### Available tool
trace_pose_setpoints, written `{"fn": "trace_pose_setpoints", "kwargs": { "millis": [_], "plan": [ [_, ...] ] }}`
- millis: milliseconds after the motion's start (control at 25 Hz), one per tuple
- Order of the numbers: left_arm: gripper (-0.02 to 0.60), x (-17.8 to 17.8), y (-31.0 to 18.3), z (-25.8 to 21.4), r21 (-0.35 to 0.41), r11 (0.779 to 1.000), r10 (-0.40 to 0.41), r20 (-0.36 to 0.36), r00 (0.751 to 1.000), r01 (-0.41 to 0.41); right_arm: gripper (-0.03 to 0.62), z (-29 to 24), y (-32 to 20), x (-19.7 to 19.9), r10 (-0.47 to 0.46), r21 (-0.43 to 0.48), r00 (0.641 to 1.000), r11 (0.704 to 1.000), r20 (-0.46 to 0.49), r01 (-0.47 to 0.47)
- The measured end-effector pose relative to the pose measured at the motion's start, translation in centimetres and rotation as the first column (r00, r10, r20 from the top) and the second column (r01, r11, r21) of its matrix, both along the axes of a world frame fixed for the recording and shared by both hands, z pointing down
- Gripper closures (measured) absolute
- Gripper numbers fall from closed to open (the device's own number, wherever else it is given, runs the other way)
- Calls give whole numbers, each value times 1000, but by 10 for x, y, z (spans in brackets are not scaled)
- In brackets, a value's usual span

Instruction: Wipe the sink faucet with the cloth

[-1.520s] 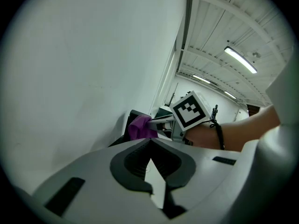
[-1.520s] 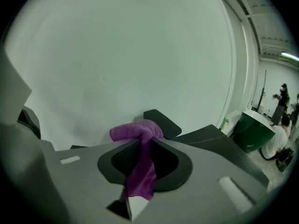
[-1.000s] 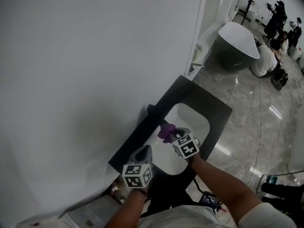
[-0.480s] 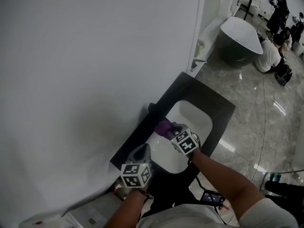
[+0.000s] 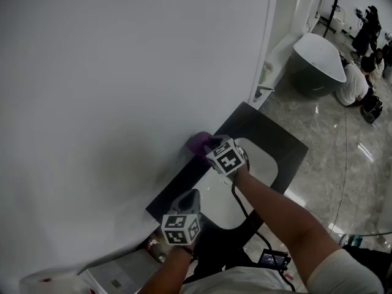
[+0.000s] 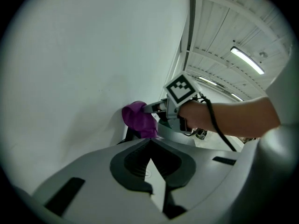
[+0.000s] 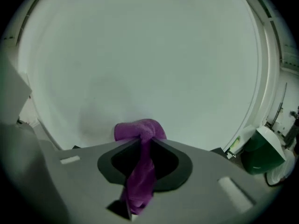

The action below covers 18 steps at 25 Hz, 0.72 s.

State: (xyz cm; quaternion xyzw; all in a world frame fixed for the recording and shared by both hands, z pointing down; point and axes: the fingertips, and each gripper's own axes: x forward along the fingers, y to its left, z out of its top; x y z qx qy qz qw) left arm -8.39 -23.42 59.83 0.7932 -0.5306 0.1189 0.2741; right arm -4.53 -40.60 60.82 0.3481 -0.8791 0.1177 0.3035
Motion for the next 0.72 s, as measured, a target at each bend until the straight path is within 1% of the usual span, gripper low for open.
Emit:
{"fn": "trace_pose_setpoints", "kwargs": {
  "millis": [80, 120, 240, 320, 400, 480, 600, 640, 720],
  "plan": [
    [577, -3, 1, 2, -3, 1000, -10, -2, 1000, 10, 525, 16, -5, 0, 4, -36, 999, 999, -32, -5],
    [577, -5, 1, 4, -5, 1000, -14, -5, 1000, 14, 525, 21, -2, 5, 11, -41, 999, 999, -31, -12],
    [577, -9, 3, 11, -16, 1000, -23, -13, 1000, 23, 525, 31, 26, 32, 36, -42, 999, 998, -15, -36],
    [577, -12, 5, 15, -26, 999, -32, -22, 999, 32, 525, 45, 51, 53, 56, -68, 998, 996, -28, -58],
    [577, -12, 2, 12, -17, 999, -40, -31, 999, 39, 525, 54, 62, 64, 64, -81, 997, 994, -46, -68],
    [577, -8, 2, 9, -13, 999, -36, -31, 999, 36, 525, 48, 67, 61, 53, -58, 998, 997, -40, -55],
    [577, -1, 6, 10, -20, 1000, -24, -27, 999, 24, 525, 37, 70, 31, 5, -14, 999, 1000, -38, -6],
    [577, -1, 7, 10, -20, 999, -25, -25, 999, 24, 525, 40, 66, 19, -4, -10, 999, 1000, -49, 3],
    [577, -4, 10, 10, -19, 999, -28, -21, 999, 28, 525, 57, 56, 3, 9, -30, 996, 999, -86, -12]
  ]
}}
